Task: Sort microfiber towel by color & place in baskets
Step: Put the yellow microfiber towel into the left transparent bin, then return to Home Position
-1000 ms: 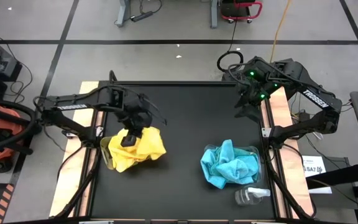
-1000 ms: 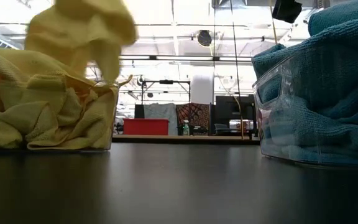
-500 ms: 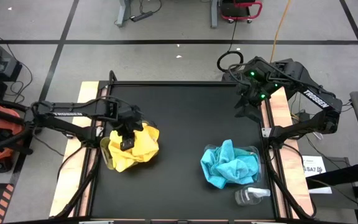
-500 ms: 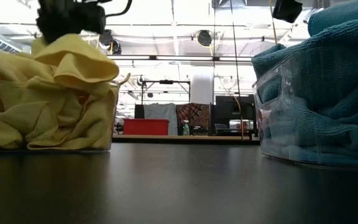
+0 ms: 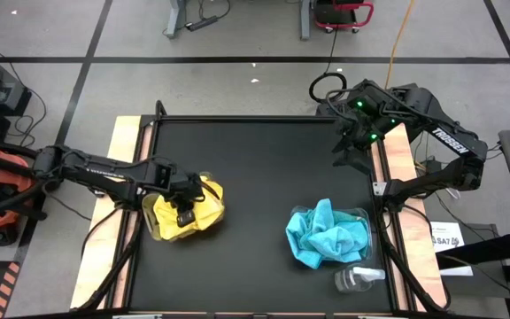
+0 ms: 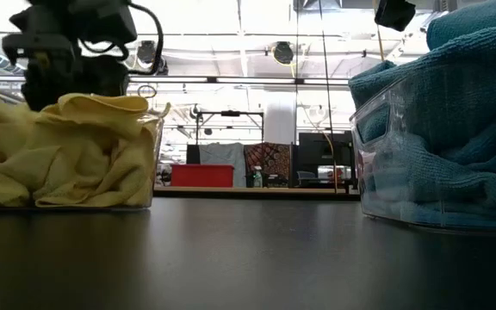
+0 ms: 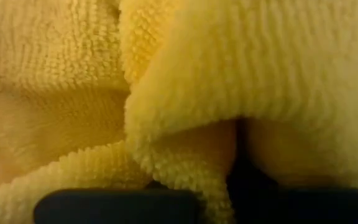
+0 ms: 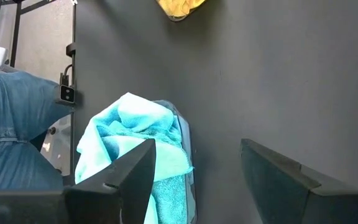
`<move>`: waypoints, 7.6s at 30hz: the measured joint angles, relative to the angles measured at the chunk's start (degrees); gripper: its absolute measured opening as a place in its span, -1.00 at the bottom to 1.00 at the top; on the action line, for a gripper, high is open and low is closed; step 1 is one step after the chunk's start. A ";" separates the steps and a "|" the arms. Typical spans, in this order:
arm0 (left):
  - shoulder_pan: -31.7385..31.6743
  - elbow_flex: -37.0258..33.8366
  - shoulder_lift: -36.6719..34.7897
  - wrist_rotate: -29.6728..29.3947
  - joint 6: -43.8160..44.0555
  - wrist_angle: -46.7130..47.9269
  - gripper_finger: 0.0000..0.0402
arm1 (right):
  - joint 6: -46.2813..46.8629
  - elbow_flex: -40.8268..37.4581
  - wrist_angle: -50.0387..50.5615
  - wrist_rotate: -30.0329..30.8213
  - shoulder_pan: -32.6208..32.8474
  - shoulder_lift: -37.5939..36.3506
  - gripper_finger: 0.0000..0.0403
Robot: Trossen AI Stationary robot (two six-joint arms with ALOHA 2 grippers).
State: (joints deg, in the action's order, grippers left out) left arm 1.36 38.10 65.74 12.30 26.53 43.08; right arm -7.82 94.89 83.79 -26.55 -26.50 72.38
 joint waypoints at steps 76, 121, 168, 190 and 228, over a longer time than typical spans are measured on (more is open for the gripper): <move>8.27 7.51 8.71 -6.13 6.83 -1.37 -0.96 | -0.78 0.00 -3.72 -0.24 0.00 0.00 0.12; 9.32 5.58 -18.91 3.75 16.45 -11.23 0.03 | 1.19 -0.02 -5.71 -0.26 0.00 0.00 0.12; -12.00 5.51 -31.85 -13.63 -16.50 -24.25 0.03 | 0.54 -22.39 -45.66 -10.21 -6.88 -22.21 -0.02; -12.29 -15.59 -37.80 -10.89 -11.86 -43.03 0.03 | 21.97 -78.08 -111.12 -10.79 -6.82 -34.74 -0.16; -12.26 -32.06 -61.99 -13.01 -14.86 -46.16 0.03 | 24.11 -94.09 -118.27 -7.84 -11.47 -51.87 -0.16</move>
State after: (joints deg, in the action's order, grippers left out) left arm -10.90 6.04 3.75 -0.71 11.67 -3.09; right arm 16.29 0.80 -34.48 -34.39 -37.98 20.51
